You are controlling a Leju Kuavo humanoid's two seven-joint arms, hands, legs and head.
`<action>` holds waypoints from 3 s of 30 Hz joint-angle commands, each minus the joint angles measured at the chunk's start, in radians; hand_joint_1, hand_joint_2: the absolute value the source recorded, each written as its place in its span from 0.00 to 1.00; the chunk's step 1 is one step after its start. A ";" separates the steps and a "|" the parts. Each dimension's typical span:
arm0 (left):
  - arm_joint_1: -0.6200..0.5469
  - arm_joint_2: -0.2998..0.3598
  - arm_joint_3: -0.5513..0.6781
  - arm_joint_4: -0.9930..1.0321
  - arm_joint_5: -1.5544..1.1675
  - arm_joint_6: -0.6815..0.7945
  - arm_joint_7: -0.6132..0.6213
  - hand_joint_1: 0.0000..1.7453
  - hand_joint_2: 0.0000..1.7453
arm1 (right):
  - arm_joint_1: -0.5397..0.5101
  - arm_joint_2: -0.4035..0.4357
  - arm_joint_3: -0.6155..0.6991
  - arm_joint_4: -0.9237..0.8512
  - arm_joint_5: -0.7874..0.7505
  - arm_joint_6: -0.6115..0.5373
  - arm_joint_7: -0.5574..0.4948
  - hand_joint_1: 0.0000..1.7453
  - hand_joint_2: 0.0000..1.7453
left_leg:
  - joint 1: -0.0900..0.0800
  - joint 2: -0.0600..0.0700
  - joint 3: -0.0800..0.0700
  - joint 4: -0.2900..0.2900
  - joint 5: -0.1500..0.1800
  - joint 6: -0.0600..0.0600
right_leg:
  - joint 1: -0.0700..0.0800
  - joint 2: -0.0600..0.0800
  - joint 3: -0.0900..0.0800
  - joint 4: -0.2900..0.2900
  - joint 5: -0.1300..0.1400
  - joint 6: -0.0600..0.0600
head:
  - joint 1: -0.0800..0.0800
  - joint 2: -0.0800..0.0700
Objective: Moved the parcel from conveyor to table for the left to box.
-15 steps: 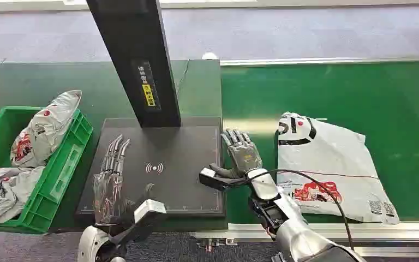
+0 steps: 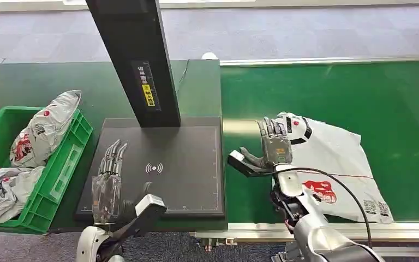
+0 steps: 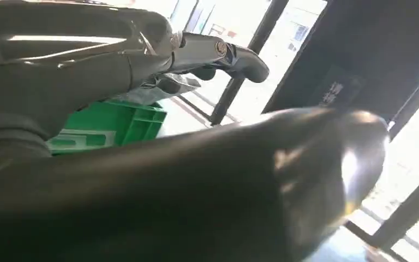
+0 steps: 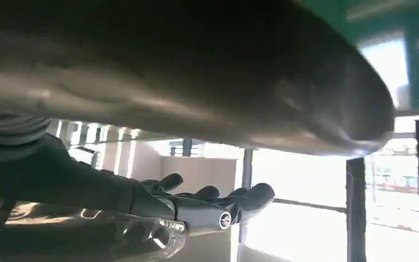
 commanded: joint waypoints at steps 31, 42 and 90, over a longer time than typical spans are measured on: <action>0.065 0.080 0.221 0.172 -0.144 -0.019 0.117 0.00 0.00 | -0.031 -0.061 -0.062 0.134 0.117 0.197 0.200 0.00 0.00 | 0.001 -0.001 0.001 -0.002 0.001 -0.002 | 0.001 -0.003 0.002 -0.003 0.000 -0.002 | 0.000 0.000; 0.015 0.077 0.183 0.193 -0.154 -0.029 0.132 0.00 0.00 | -0.047 -0.084 -0.137 0.141 0.107 0.192 0.284 0.00 0.00 | 0.000 -0.002 -0.001 -0.001 0.001 -0.001 | 0.000 -0.003 0.000 -0.001 0.000 -0.001 | 0.000 0.000; 0.061 0.105 0.215 0.141 -0.132 0.006 0.123 0.00 0.00 | -0.041 -0.007 -0.160 0.119 0.172 0.117 0.176 1.00 0.00 | 0.001 0.001 0.000 -0.001 0.000 -0.001 | 0.001 -0.001 0.001 -0.001 0.000 -0.001 | 0.000 0.000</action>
